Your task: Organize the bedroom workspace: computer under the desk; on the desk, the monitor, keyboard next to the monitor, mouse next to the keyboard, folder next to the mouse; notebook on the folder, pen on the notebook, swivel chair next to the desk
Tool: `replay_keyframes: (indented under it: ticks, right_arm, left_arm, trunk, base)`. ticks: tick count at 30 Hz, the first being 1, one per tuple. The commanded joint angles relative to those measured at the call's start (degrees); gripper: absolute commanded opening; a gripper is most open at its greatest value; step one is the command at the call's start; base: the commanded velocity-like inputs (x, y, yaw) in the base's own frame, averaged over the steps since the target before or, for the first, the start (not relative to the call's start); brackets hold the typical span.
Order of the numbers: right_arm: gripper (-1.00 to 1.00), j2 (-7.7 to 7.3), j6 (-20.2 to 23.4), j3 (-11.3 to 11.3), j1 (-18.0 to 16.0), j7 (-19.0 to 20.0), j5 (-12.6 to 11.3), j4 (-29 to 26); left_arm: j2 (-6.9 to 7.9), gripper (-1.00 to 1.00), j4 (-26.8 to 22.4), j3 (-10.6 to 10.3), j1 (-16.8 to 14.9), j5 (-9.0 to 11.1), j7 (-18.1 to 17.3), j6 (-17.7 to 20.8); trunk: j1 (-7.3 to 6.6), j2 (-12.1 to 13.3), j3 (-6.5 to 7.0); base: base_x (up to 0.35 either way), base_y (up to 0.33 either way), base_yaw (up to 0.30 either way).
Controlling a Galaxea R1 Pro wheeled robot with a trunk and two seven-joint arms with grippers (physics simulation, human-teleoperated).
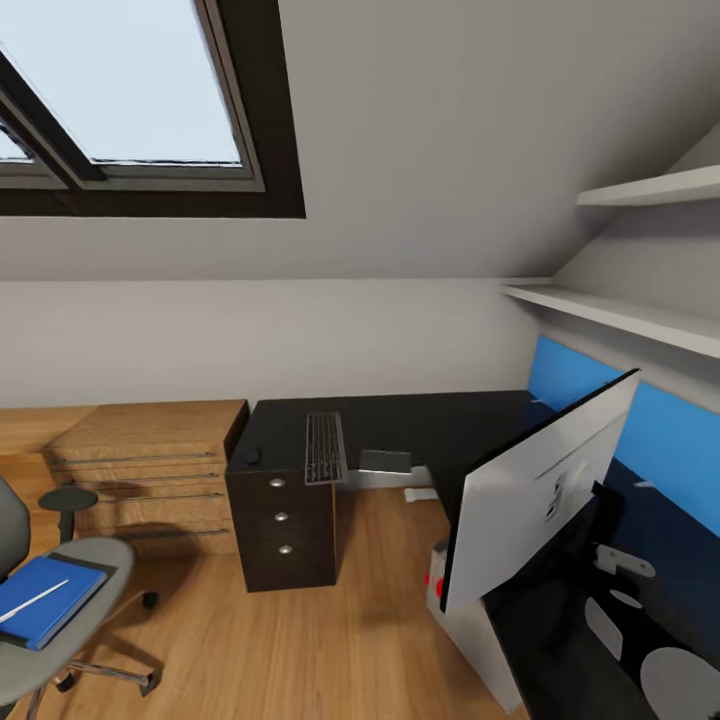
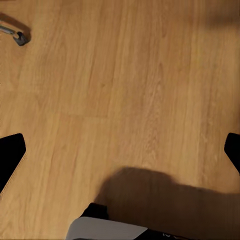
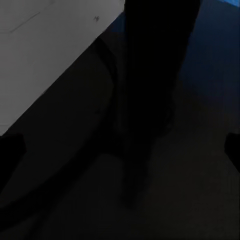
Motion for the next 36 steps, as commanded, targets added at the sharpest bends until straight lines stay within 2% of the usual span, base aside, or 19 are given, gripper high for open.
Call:
replay_keyframes:
  ticks: [1, 12, 27, 36]
  right_arm:
    - [1.0, -0.02, -0.27, 0.07, -0.08, -0.06, -0.59, 0.07]
    - [1.0, -0.84, -0.11, -0.01, -0.79, -2.96, -0.79, 0.37]
    - [1.0, -1.42, -0.1, -0.16, -0.95, -3.4, -0.89, 0.45]
    - [1.0, -2.6, -0.04, -0.3, -0.95, -3.49, -1.19, 0.13]
  left_arm:
    - [0.02, 1.0, -0.04, -0.49, -0.07, 0.58, 0.22, -0.35]
    - [0.0, 1.0, -0.01, -0.49, -0.11, 0.6, 0.43, -0.47]
    - [0.01, 1.0, -0.03, -0.49, -0.08, 0.58, 0.5, -0.5]
    - [0.0, 1.0, -0.32, -0.46, -0.1, 0.39, 0.14, -0.59]
  trunk:
    - [0.05, -0.1, -0.11]
    - [0.05, -0.1, -0.11]
    - [0.05, -0.1, -0.11]
    - [0.05, -0.1, -0.11]
  base:
    - [0.219, 0.216, 0.0]
    - [0.128, 0.139, 0.0]
    - [0.005, 0.005, 0.0]
    - [0.0, 0.0, 0.0]
